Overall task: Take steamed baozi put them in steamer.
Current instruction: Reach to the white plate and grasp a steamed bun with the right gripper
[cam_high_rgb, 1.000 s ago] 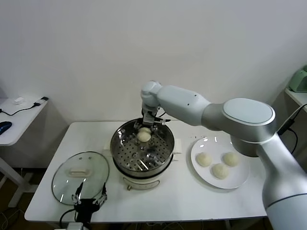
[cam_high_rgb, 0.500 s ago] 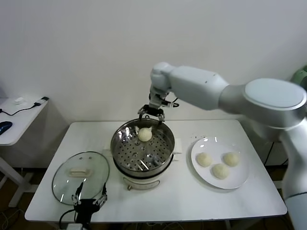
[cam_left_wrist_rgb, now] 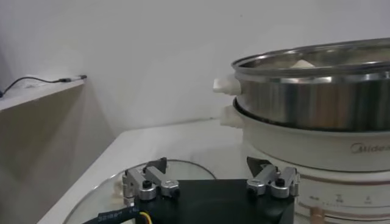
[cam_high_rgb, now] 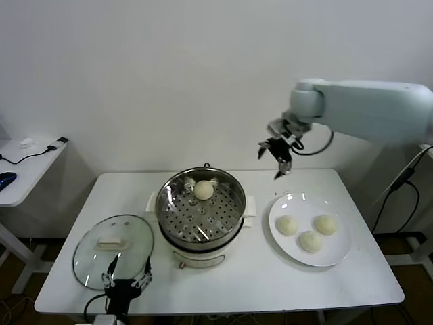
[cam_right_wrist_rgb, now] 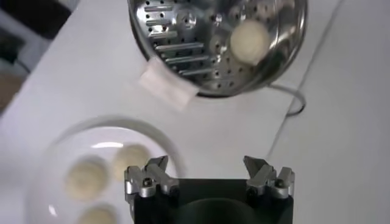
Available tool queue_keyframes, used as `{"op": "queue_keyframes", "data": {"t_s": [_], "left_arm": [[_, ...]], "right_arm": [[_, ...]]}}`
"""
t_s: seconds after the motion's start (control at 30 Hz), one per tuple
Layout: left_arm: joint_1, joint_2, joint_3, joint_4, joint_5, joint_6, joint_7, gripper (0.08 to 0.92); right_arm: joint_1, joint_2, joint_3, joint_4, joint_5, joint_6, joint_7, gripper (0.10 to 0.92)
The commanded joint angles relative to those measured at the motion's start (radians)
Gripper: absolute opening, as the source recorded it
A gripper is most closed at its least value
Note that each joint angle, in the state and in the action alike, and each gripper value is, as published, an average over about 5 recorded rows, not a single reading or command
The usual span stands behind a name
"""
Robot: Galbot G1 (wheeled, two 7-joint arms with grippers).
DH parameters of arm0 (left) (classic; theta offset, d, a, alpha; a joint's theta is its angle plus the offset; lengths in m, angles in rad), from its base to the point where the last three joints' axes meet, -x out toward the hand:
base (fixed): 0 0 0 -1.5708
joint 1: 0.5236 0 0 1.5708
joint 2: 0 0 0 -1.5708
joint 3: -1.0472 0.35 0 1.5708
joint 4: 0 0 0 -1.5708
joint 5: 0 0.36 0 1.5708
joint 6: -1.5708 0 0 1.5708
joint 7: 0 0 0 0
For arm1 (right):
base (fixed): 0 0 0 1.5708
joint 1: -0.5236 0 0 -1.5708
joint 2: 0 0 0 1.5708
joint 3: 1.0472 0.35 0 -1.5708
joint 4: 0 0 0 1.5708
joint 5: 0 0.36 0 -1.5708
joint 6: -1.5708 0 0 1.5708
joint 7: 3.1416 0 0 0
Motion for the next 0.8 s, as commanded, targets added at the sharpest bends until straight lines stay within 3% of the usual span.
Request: {"op": "queue_keyframes", "data": {"t_s": [0.03, 0.33, 0.8], "left_arm": [[0.003, -0.004, -0.004, 0.000, -0.001, 0.000, 0.001, 0.823], [0.012, -0.018, -0.005, 0.008, 0.000, -0.001, 0.000, 0.823], [0.003, -0.022, 0.000, 0.026, 0.000, -0.007, -0.003, 0.823]], "right_arm": [[-0.127, -0.183, -0.033, 0.103, 0.078, -0.262, 0.087, 0.823], [-0.399, -0.115, 0.147, -0.094, -0.052, -0.241, 0.065, 0.823], [-0.559, -0.051, 0.277, -0.196, -0.132, -0.257, 0.119, 0.823]]}}
